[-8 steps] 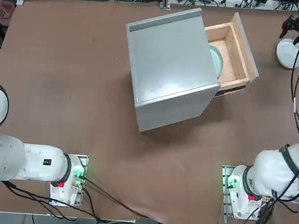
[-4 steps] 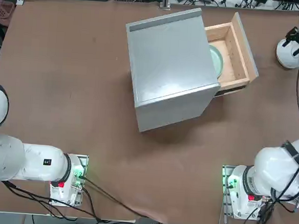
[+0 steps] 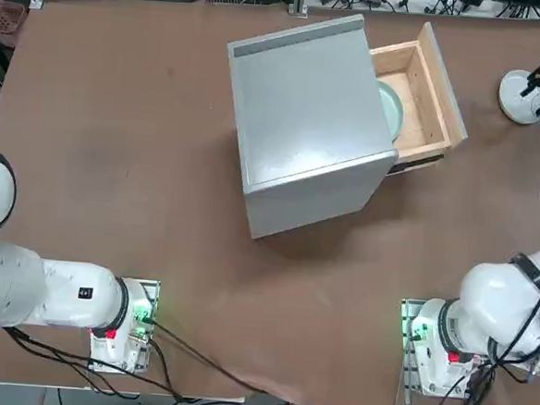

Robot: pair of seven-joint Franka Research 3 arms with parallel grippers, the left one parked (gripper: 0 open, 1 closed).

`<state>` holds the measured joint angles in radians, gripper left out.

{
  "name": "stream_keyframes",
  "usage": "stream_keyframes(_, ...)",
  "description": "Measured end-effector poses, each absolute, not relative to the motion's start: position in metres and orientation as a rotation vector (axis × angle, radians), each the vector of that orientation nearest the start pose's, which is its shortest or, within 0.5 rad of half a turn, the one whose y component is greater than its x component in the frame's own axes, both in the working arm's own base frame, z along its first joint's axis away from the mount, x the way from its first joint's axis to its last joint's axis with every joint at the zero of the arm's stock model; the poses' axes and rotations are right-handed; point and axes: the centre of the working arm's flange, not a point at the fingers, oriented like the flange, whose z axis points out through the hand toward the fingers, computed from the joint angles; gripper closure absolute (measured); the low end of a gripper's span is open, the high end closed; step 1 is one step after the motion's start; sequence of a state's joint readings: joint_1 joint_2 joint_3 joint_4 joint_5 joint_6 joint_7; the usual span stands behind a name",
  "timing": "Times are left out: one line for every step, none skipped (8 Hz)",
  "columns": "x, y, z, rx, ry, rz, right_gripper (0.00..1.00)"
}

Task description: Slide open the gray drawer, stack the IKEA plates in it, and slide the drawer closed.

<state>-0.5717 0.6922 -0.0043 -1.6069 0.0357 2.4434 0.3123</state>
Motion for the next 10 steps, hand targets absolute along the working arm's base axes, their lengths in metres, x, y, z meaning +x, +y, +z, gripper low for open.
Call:
stream_keyframes(0.587,-0.398,0.228,-2.784,1.43,-0.229,0.17)
stream_keyframes(0.58,-0.408,0.224,-2.764,1.469,-0.226,0.19)
stream_keyframes(0.576,-0.413,0.22,-2.745,1.502,-0.22,0.23)
stream_keyframes(0.576,-0.413,0.218,-2.727,1.528,-0.229,0.27)
stream_keyframes(0.578,-0.412,0.214,-2.715,1.544,-0.249,0.32)
stream_keyframes(0.579,-0.412,0.208,-2.711,1.55,-0.257,0.37)
stream_keyframes(0.579,-0.412,0.203,-2.709,1.554,-0.267,0.44)
stream_keyframes(0.579,-0.412,0.2,-2.708,1.555,-0.278,0.47)
stream_keyframes(0.579,-0.412,0.198,-2.708,1.556,-0.28,0.49)
stream_keyframes(0.579,-0.412,0.196,-2.707,1.557,-0.279,0.54)
